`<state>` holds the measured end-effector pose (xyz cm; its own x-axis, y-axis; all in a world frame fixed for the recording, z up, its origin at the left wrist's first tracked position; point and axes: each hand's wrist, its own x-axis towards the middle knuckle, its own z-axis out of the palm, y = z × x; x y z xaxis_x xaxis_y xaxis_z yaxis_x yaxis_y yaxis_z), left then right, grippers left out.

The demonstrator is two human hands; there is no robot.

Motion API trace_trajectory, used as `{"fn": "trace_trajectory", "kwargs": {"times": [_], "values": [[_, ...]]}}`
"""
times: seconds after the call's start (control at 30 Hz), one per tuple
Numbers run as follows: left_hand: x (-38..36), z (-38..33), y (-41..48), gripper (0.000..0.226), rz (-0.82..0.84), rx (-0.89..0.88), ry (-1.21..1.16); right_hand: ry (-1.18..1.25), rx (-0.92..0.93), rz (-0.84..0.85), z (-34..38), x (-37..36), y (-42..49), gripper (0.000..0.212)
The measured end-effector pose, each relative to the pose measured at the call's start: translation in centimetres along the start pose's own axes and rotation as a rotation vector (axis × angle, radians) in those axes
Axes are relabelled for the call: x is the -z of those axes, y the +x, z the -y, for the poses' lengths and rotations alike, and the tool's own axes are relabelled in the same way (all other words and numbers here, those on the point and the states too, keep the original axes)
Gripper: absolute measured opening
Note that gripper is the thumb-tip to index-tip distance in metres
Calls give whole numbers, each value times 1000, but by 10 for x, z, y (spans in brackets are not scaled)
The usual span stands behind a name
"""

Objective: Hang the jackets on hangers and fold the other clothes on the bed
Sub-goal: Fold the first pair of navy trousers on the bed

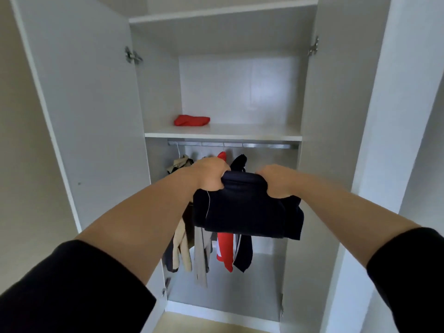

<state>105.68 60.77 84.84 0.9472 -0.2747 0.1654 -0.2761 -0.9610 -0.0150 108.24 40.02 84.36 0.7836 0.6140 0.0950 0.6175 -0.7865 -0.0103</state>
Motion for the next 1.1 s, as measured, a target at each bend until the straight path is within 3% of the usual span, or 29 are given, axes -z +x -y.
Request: {"fn": "trace_trajectory", "kwargs": {"times": [0.27, 0.5, 0.6, 0.67, 0.77, 0.83, 0.9, 0.97, 1.1], "values": [[10, 98, 95, 13, -58, 139, -116, -92, 38, -132, -26, 18, 156, 10], [52, 196, 185, 16, -50, 148, -178, 21, -2, -132, -37, 49, 289, 16], [83, 248, 236, 14, -96, 112, -130, 66, -13, -216, -43, 82, 355, 20], [108, 274, 258, 13, -183, 92, -72, 54, -24, -338, -43, 107, 387, 15], [153, 330, 298, 8, -519, 87, 192, -170, -21, -772, -39, 144, 462, 9], [172, 365, 317, 13, -724, 83, 380, -302, 57, -1031, -36, 154, 509, 15], [173, 400, 334, 21, -839, 55, 577, -311, 160, -1145, -36, 148, 553, 18], [151, 436, 354, 25, -783, 65, 721, -353, 164, -1076, -37, 121, 600, 24], [45, 501, 395, 35, -235, 185, 790, -375, 199, -512, -34, 17, 676, 37]]}}
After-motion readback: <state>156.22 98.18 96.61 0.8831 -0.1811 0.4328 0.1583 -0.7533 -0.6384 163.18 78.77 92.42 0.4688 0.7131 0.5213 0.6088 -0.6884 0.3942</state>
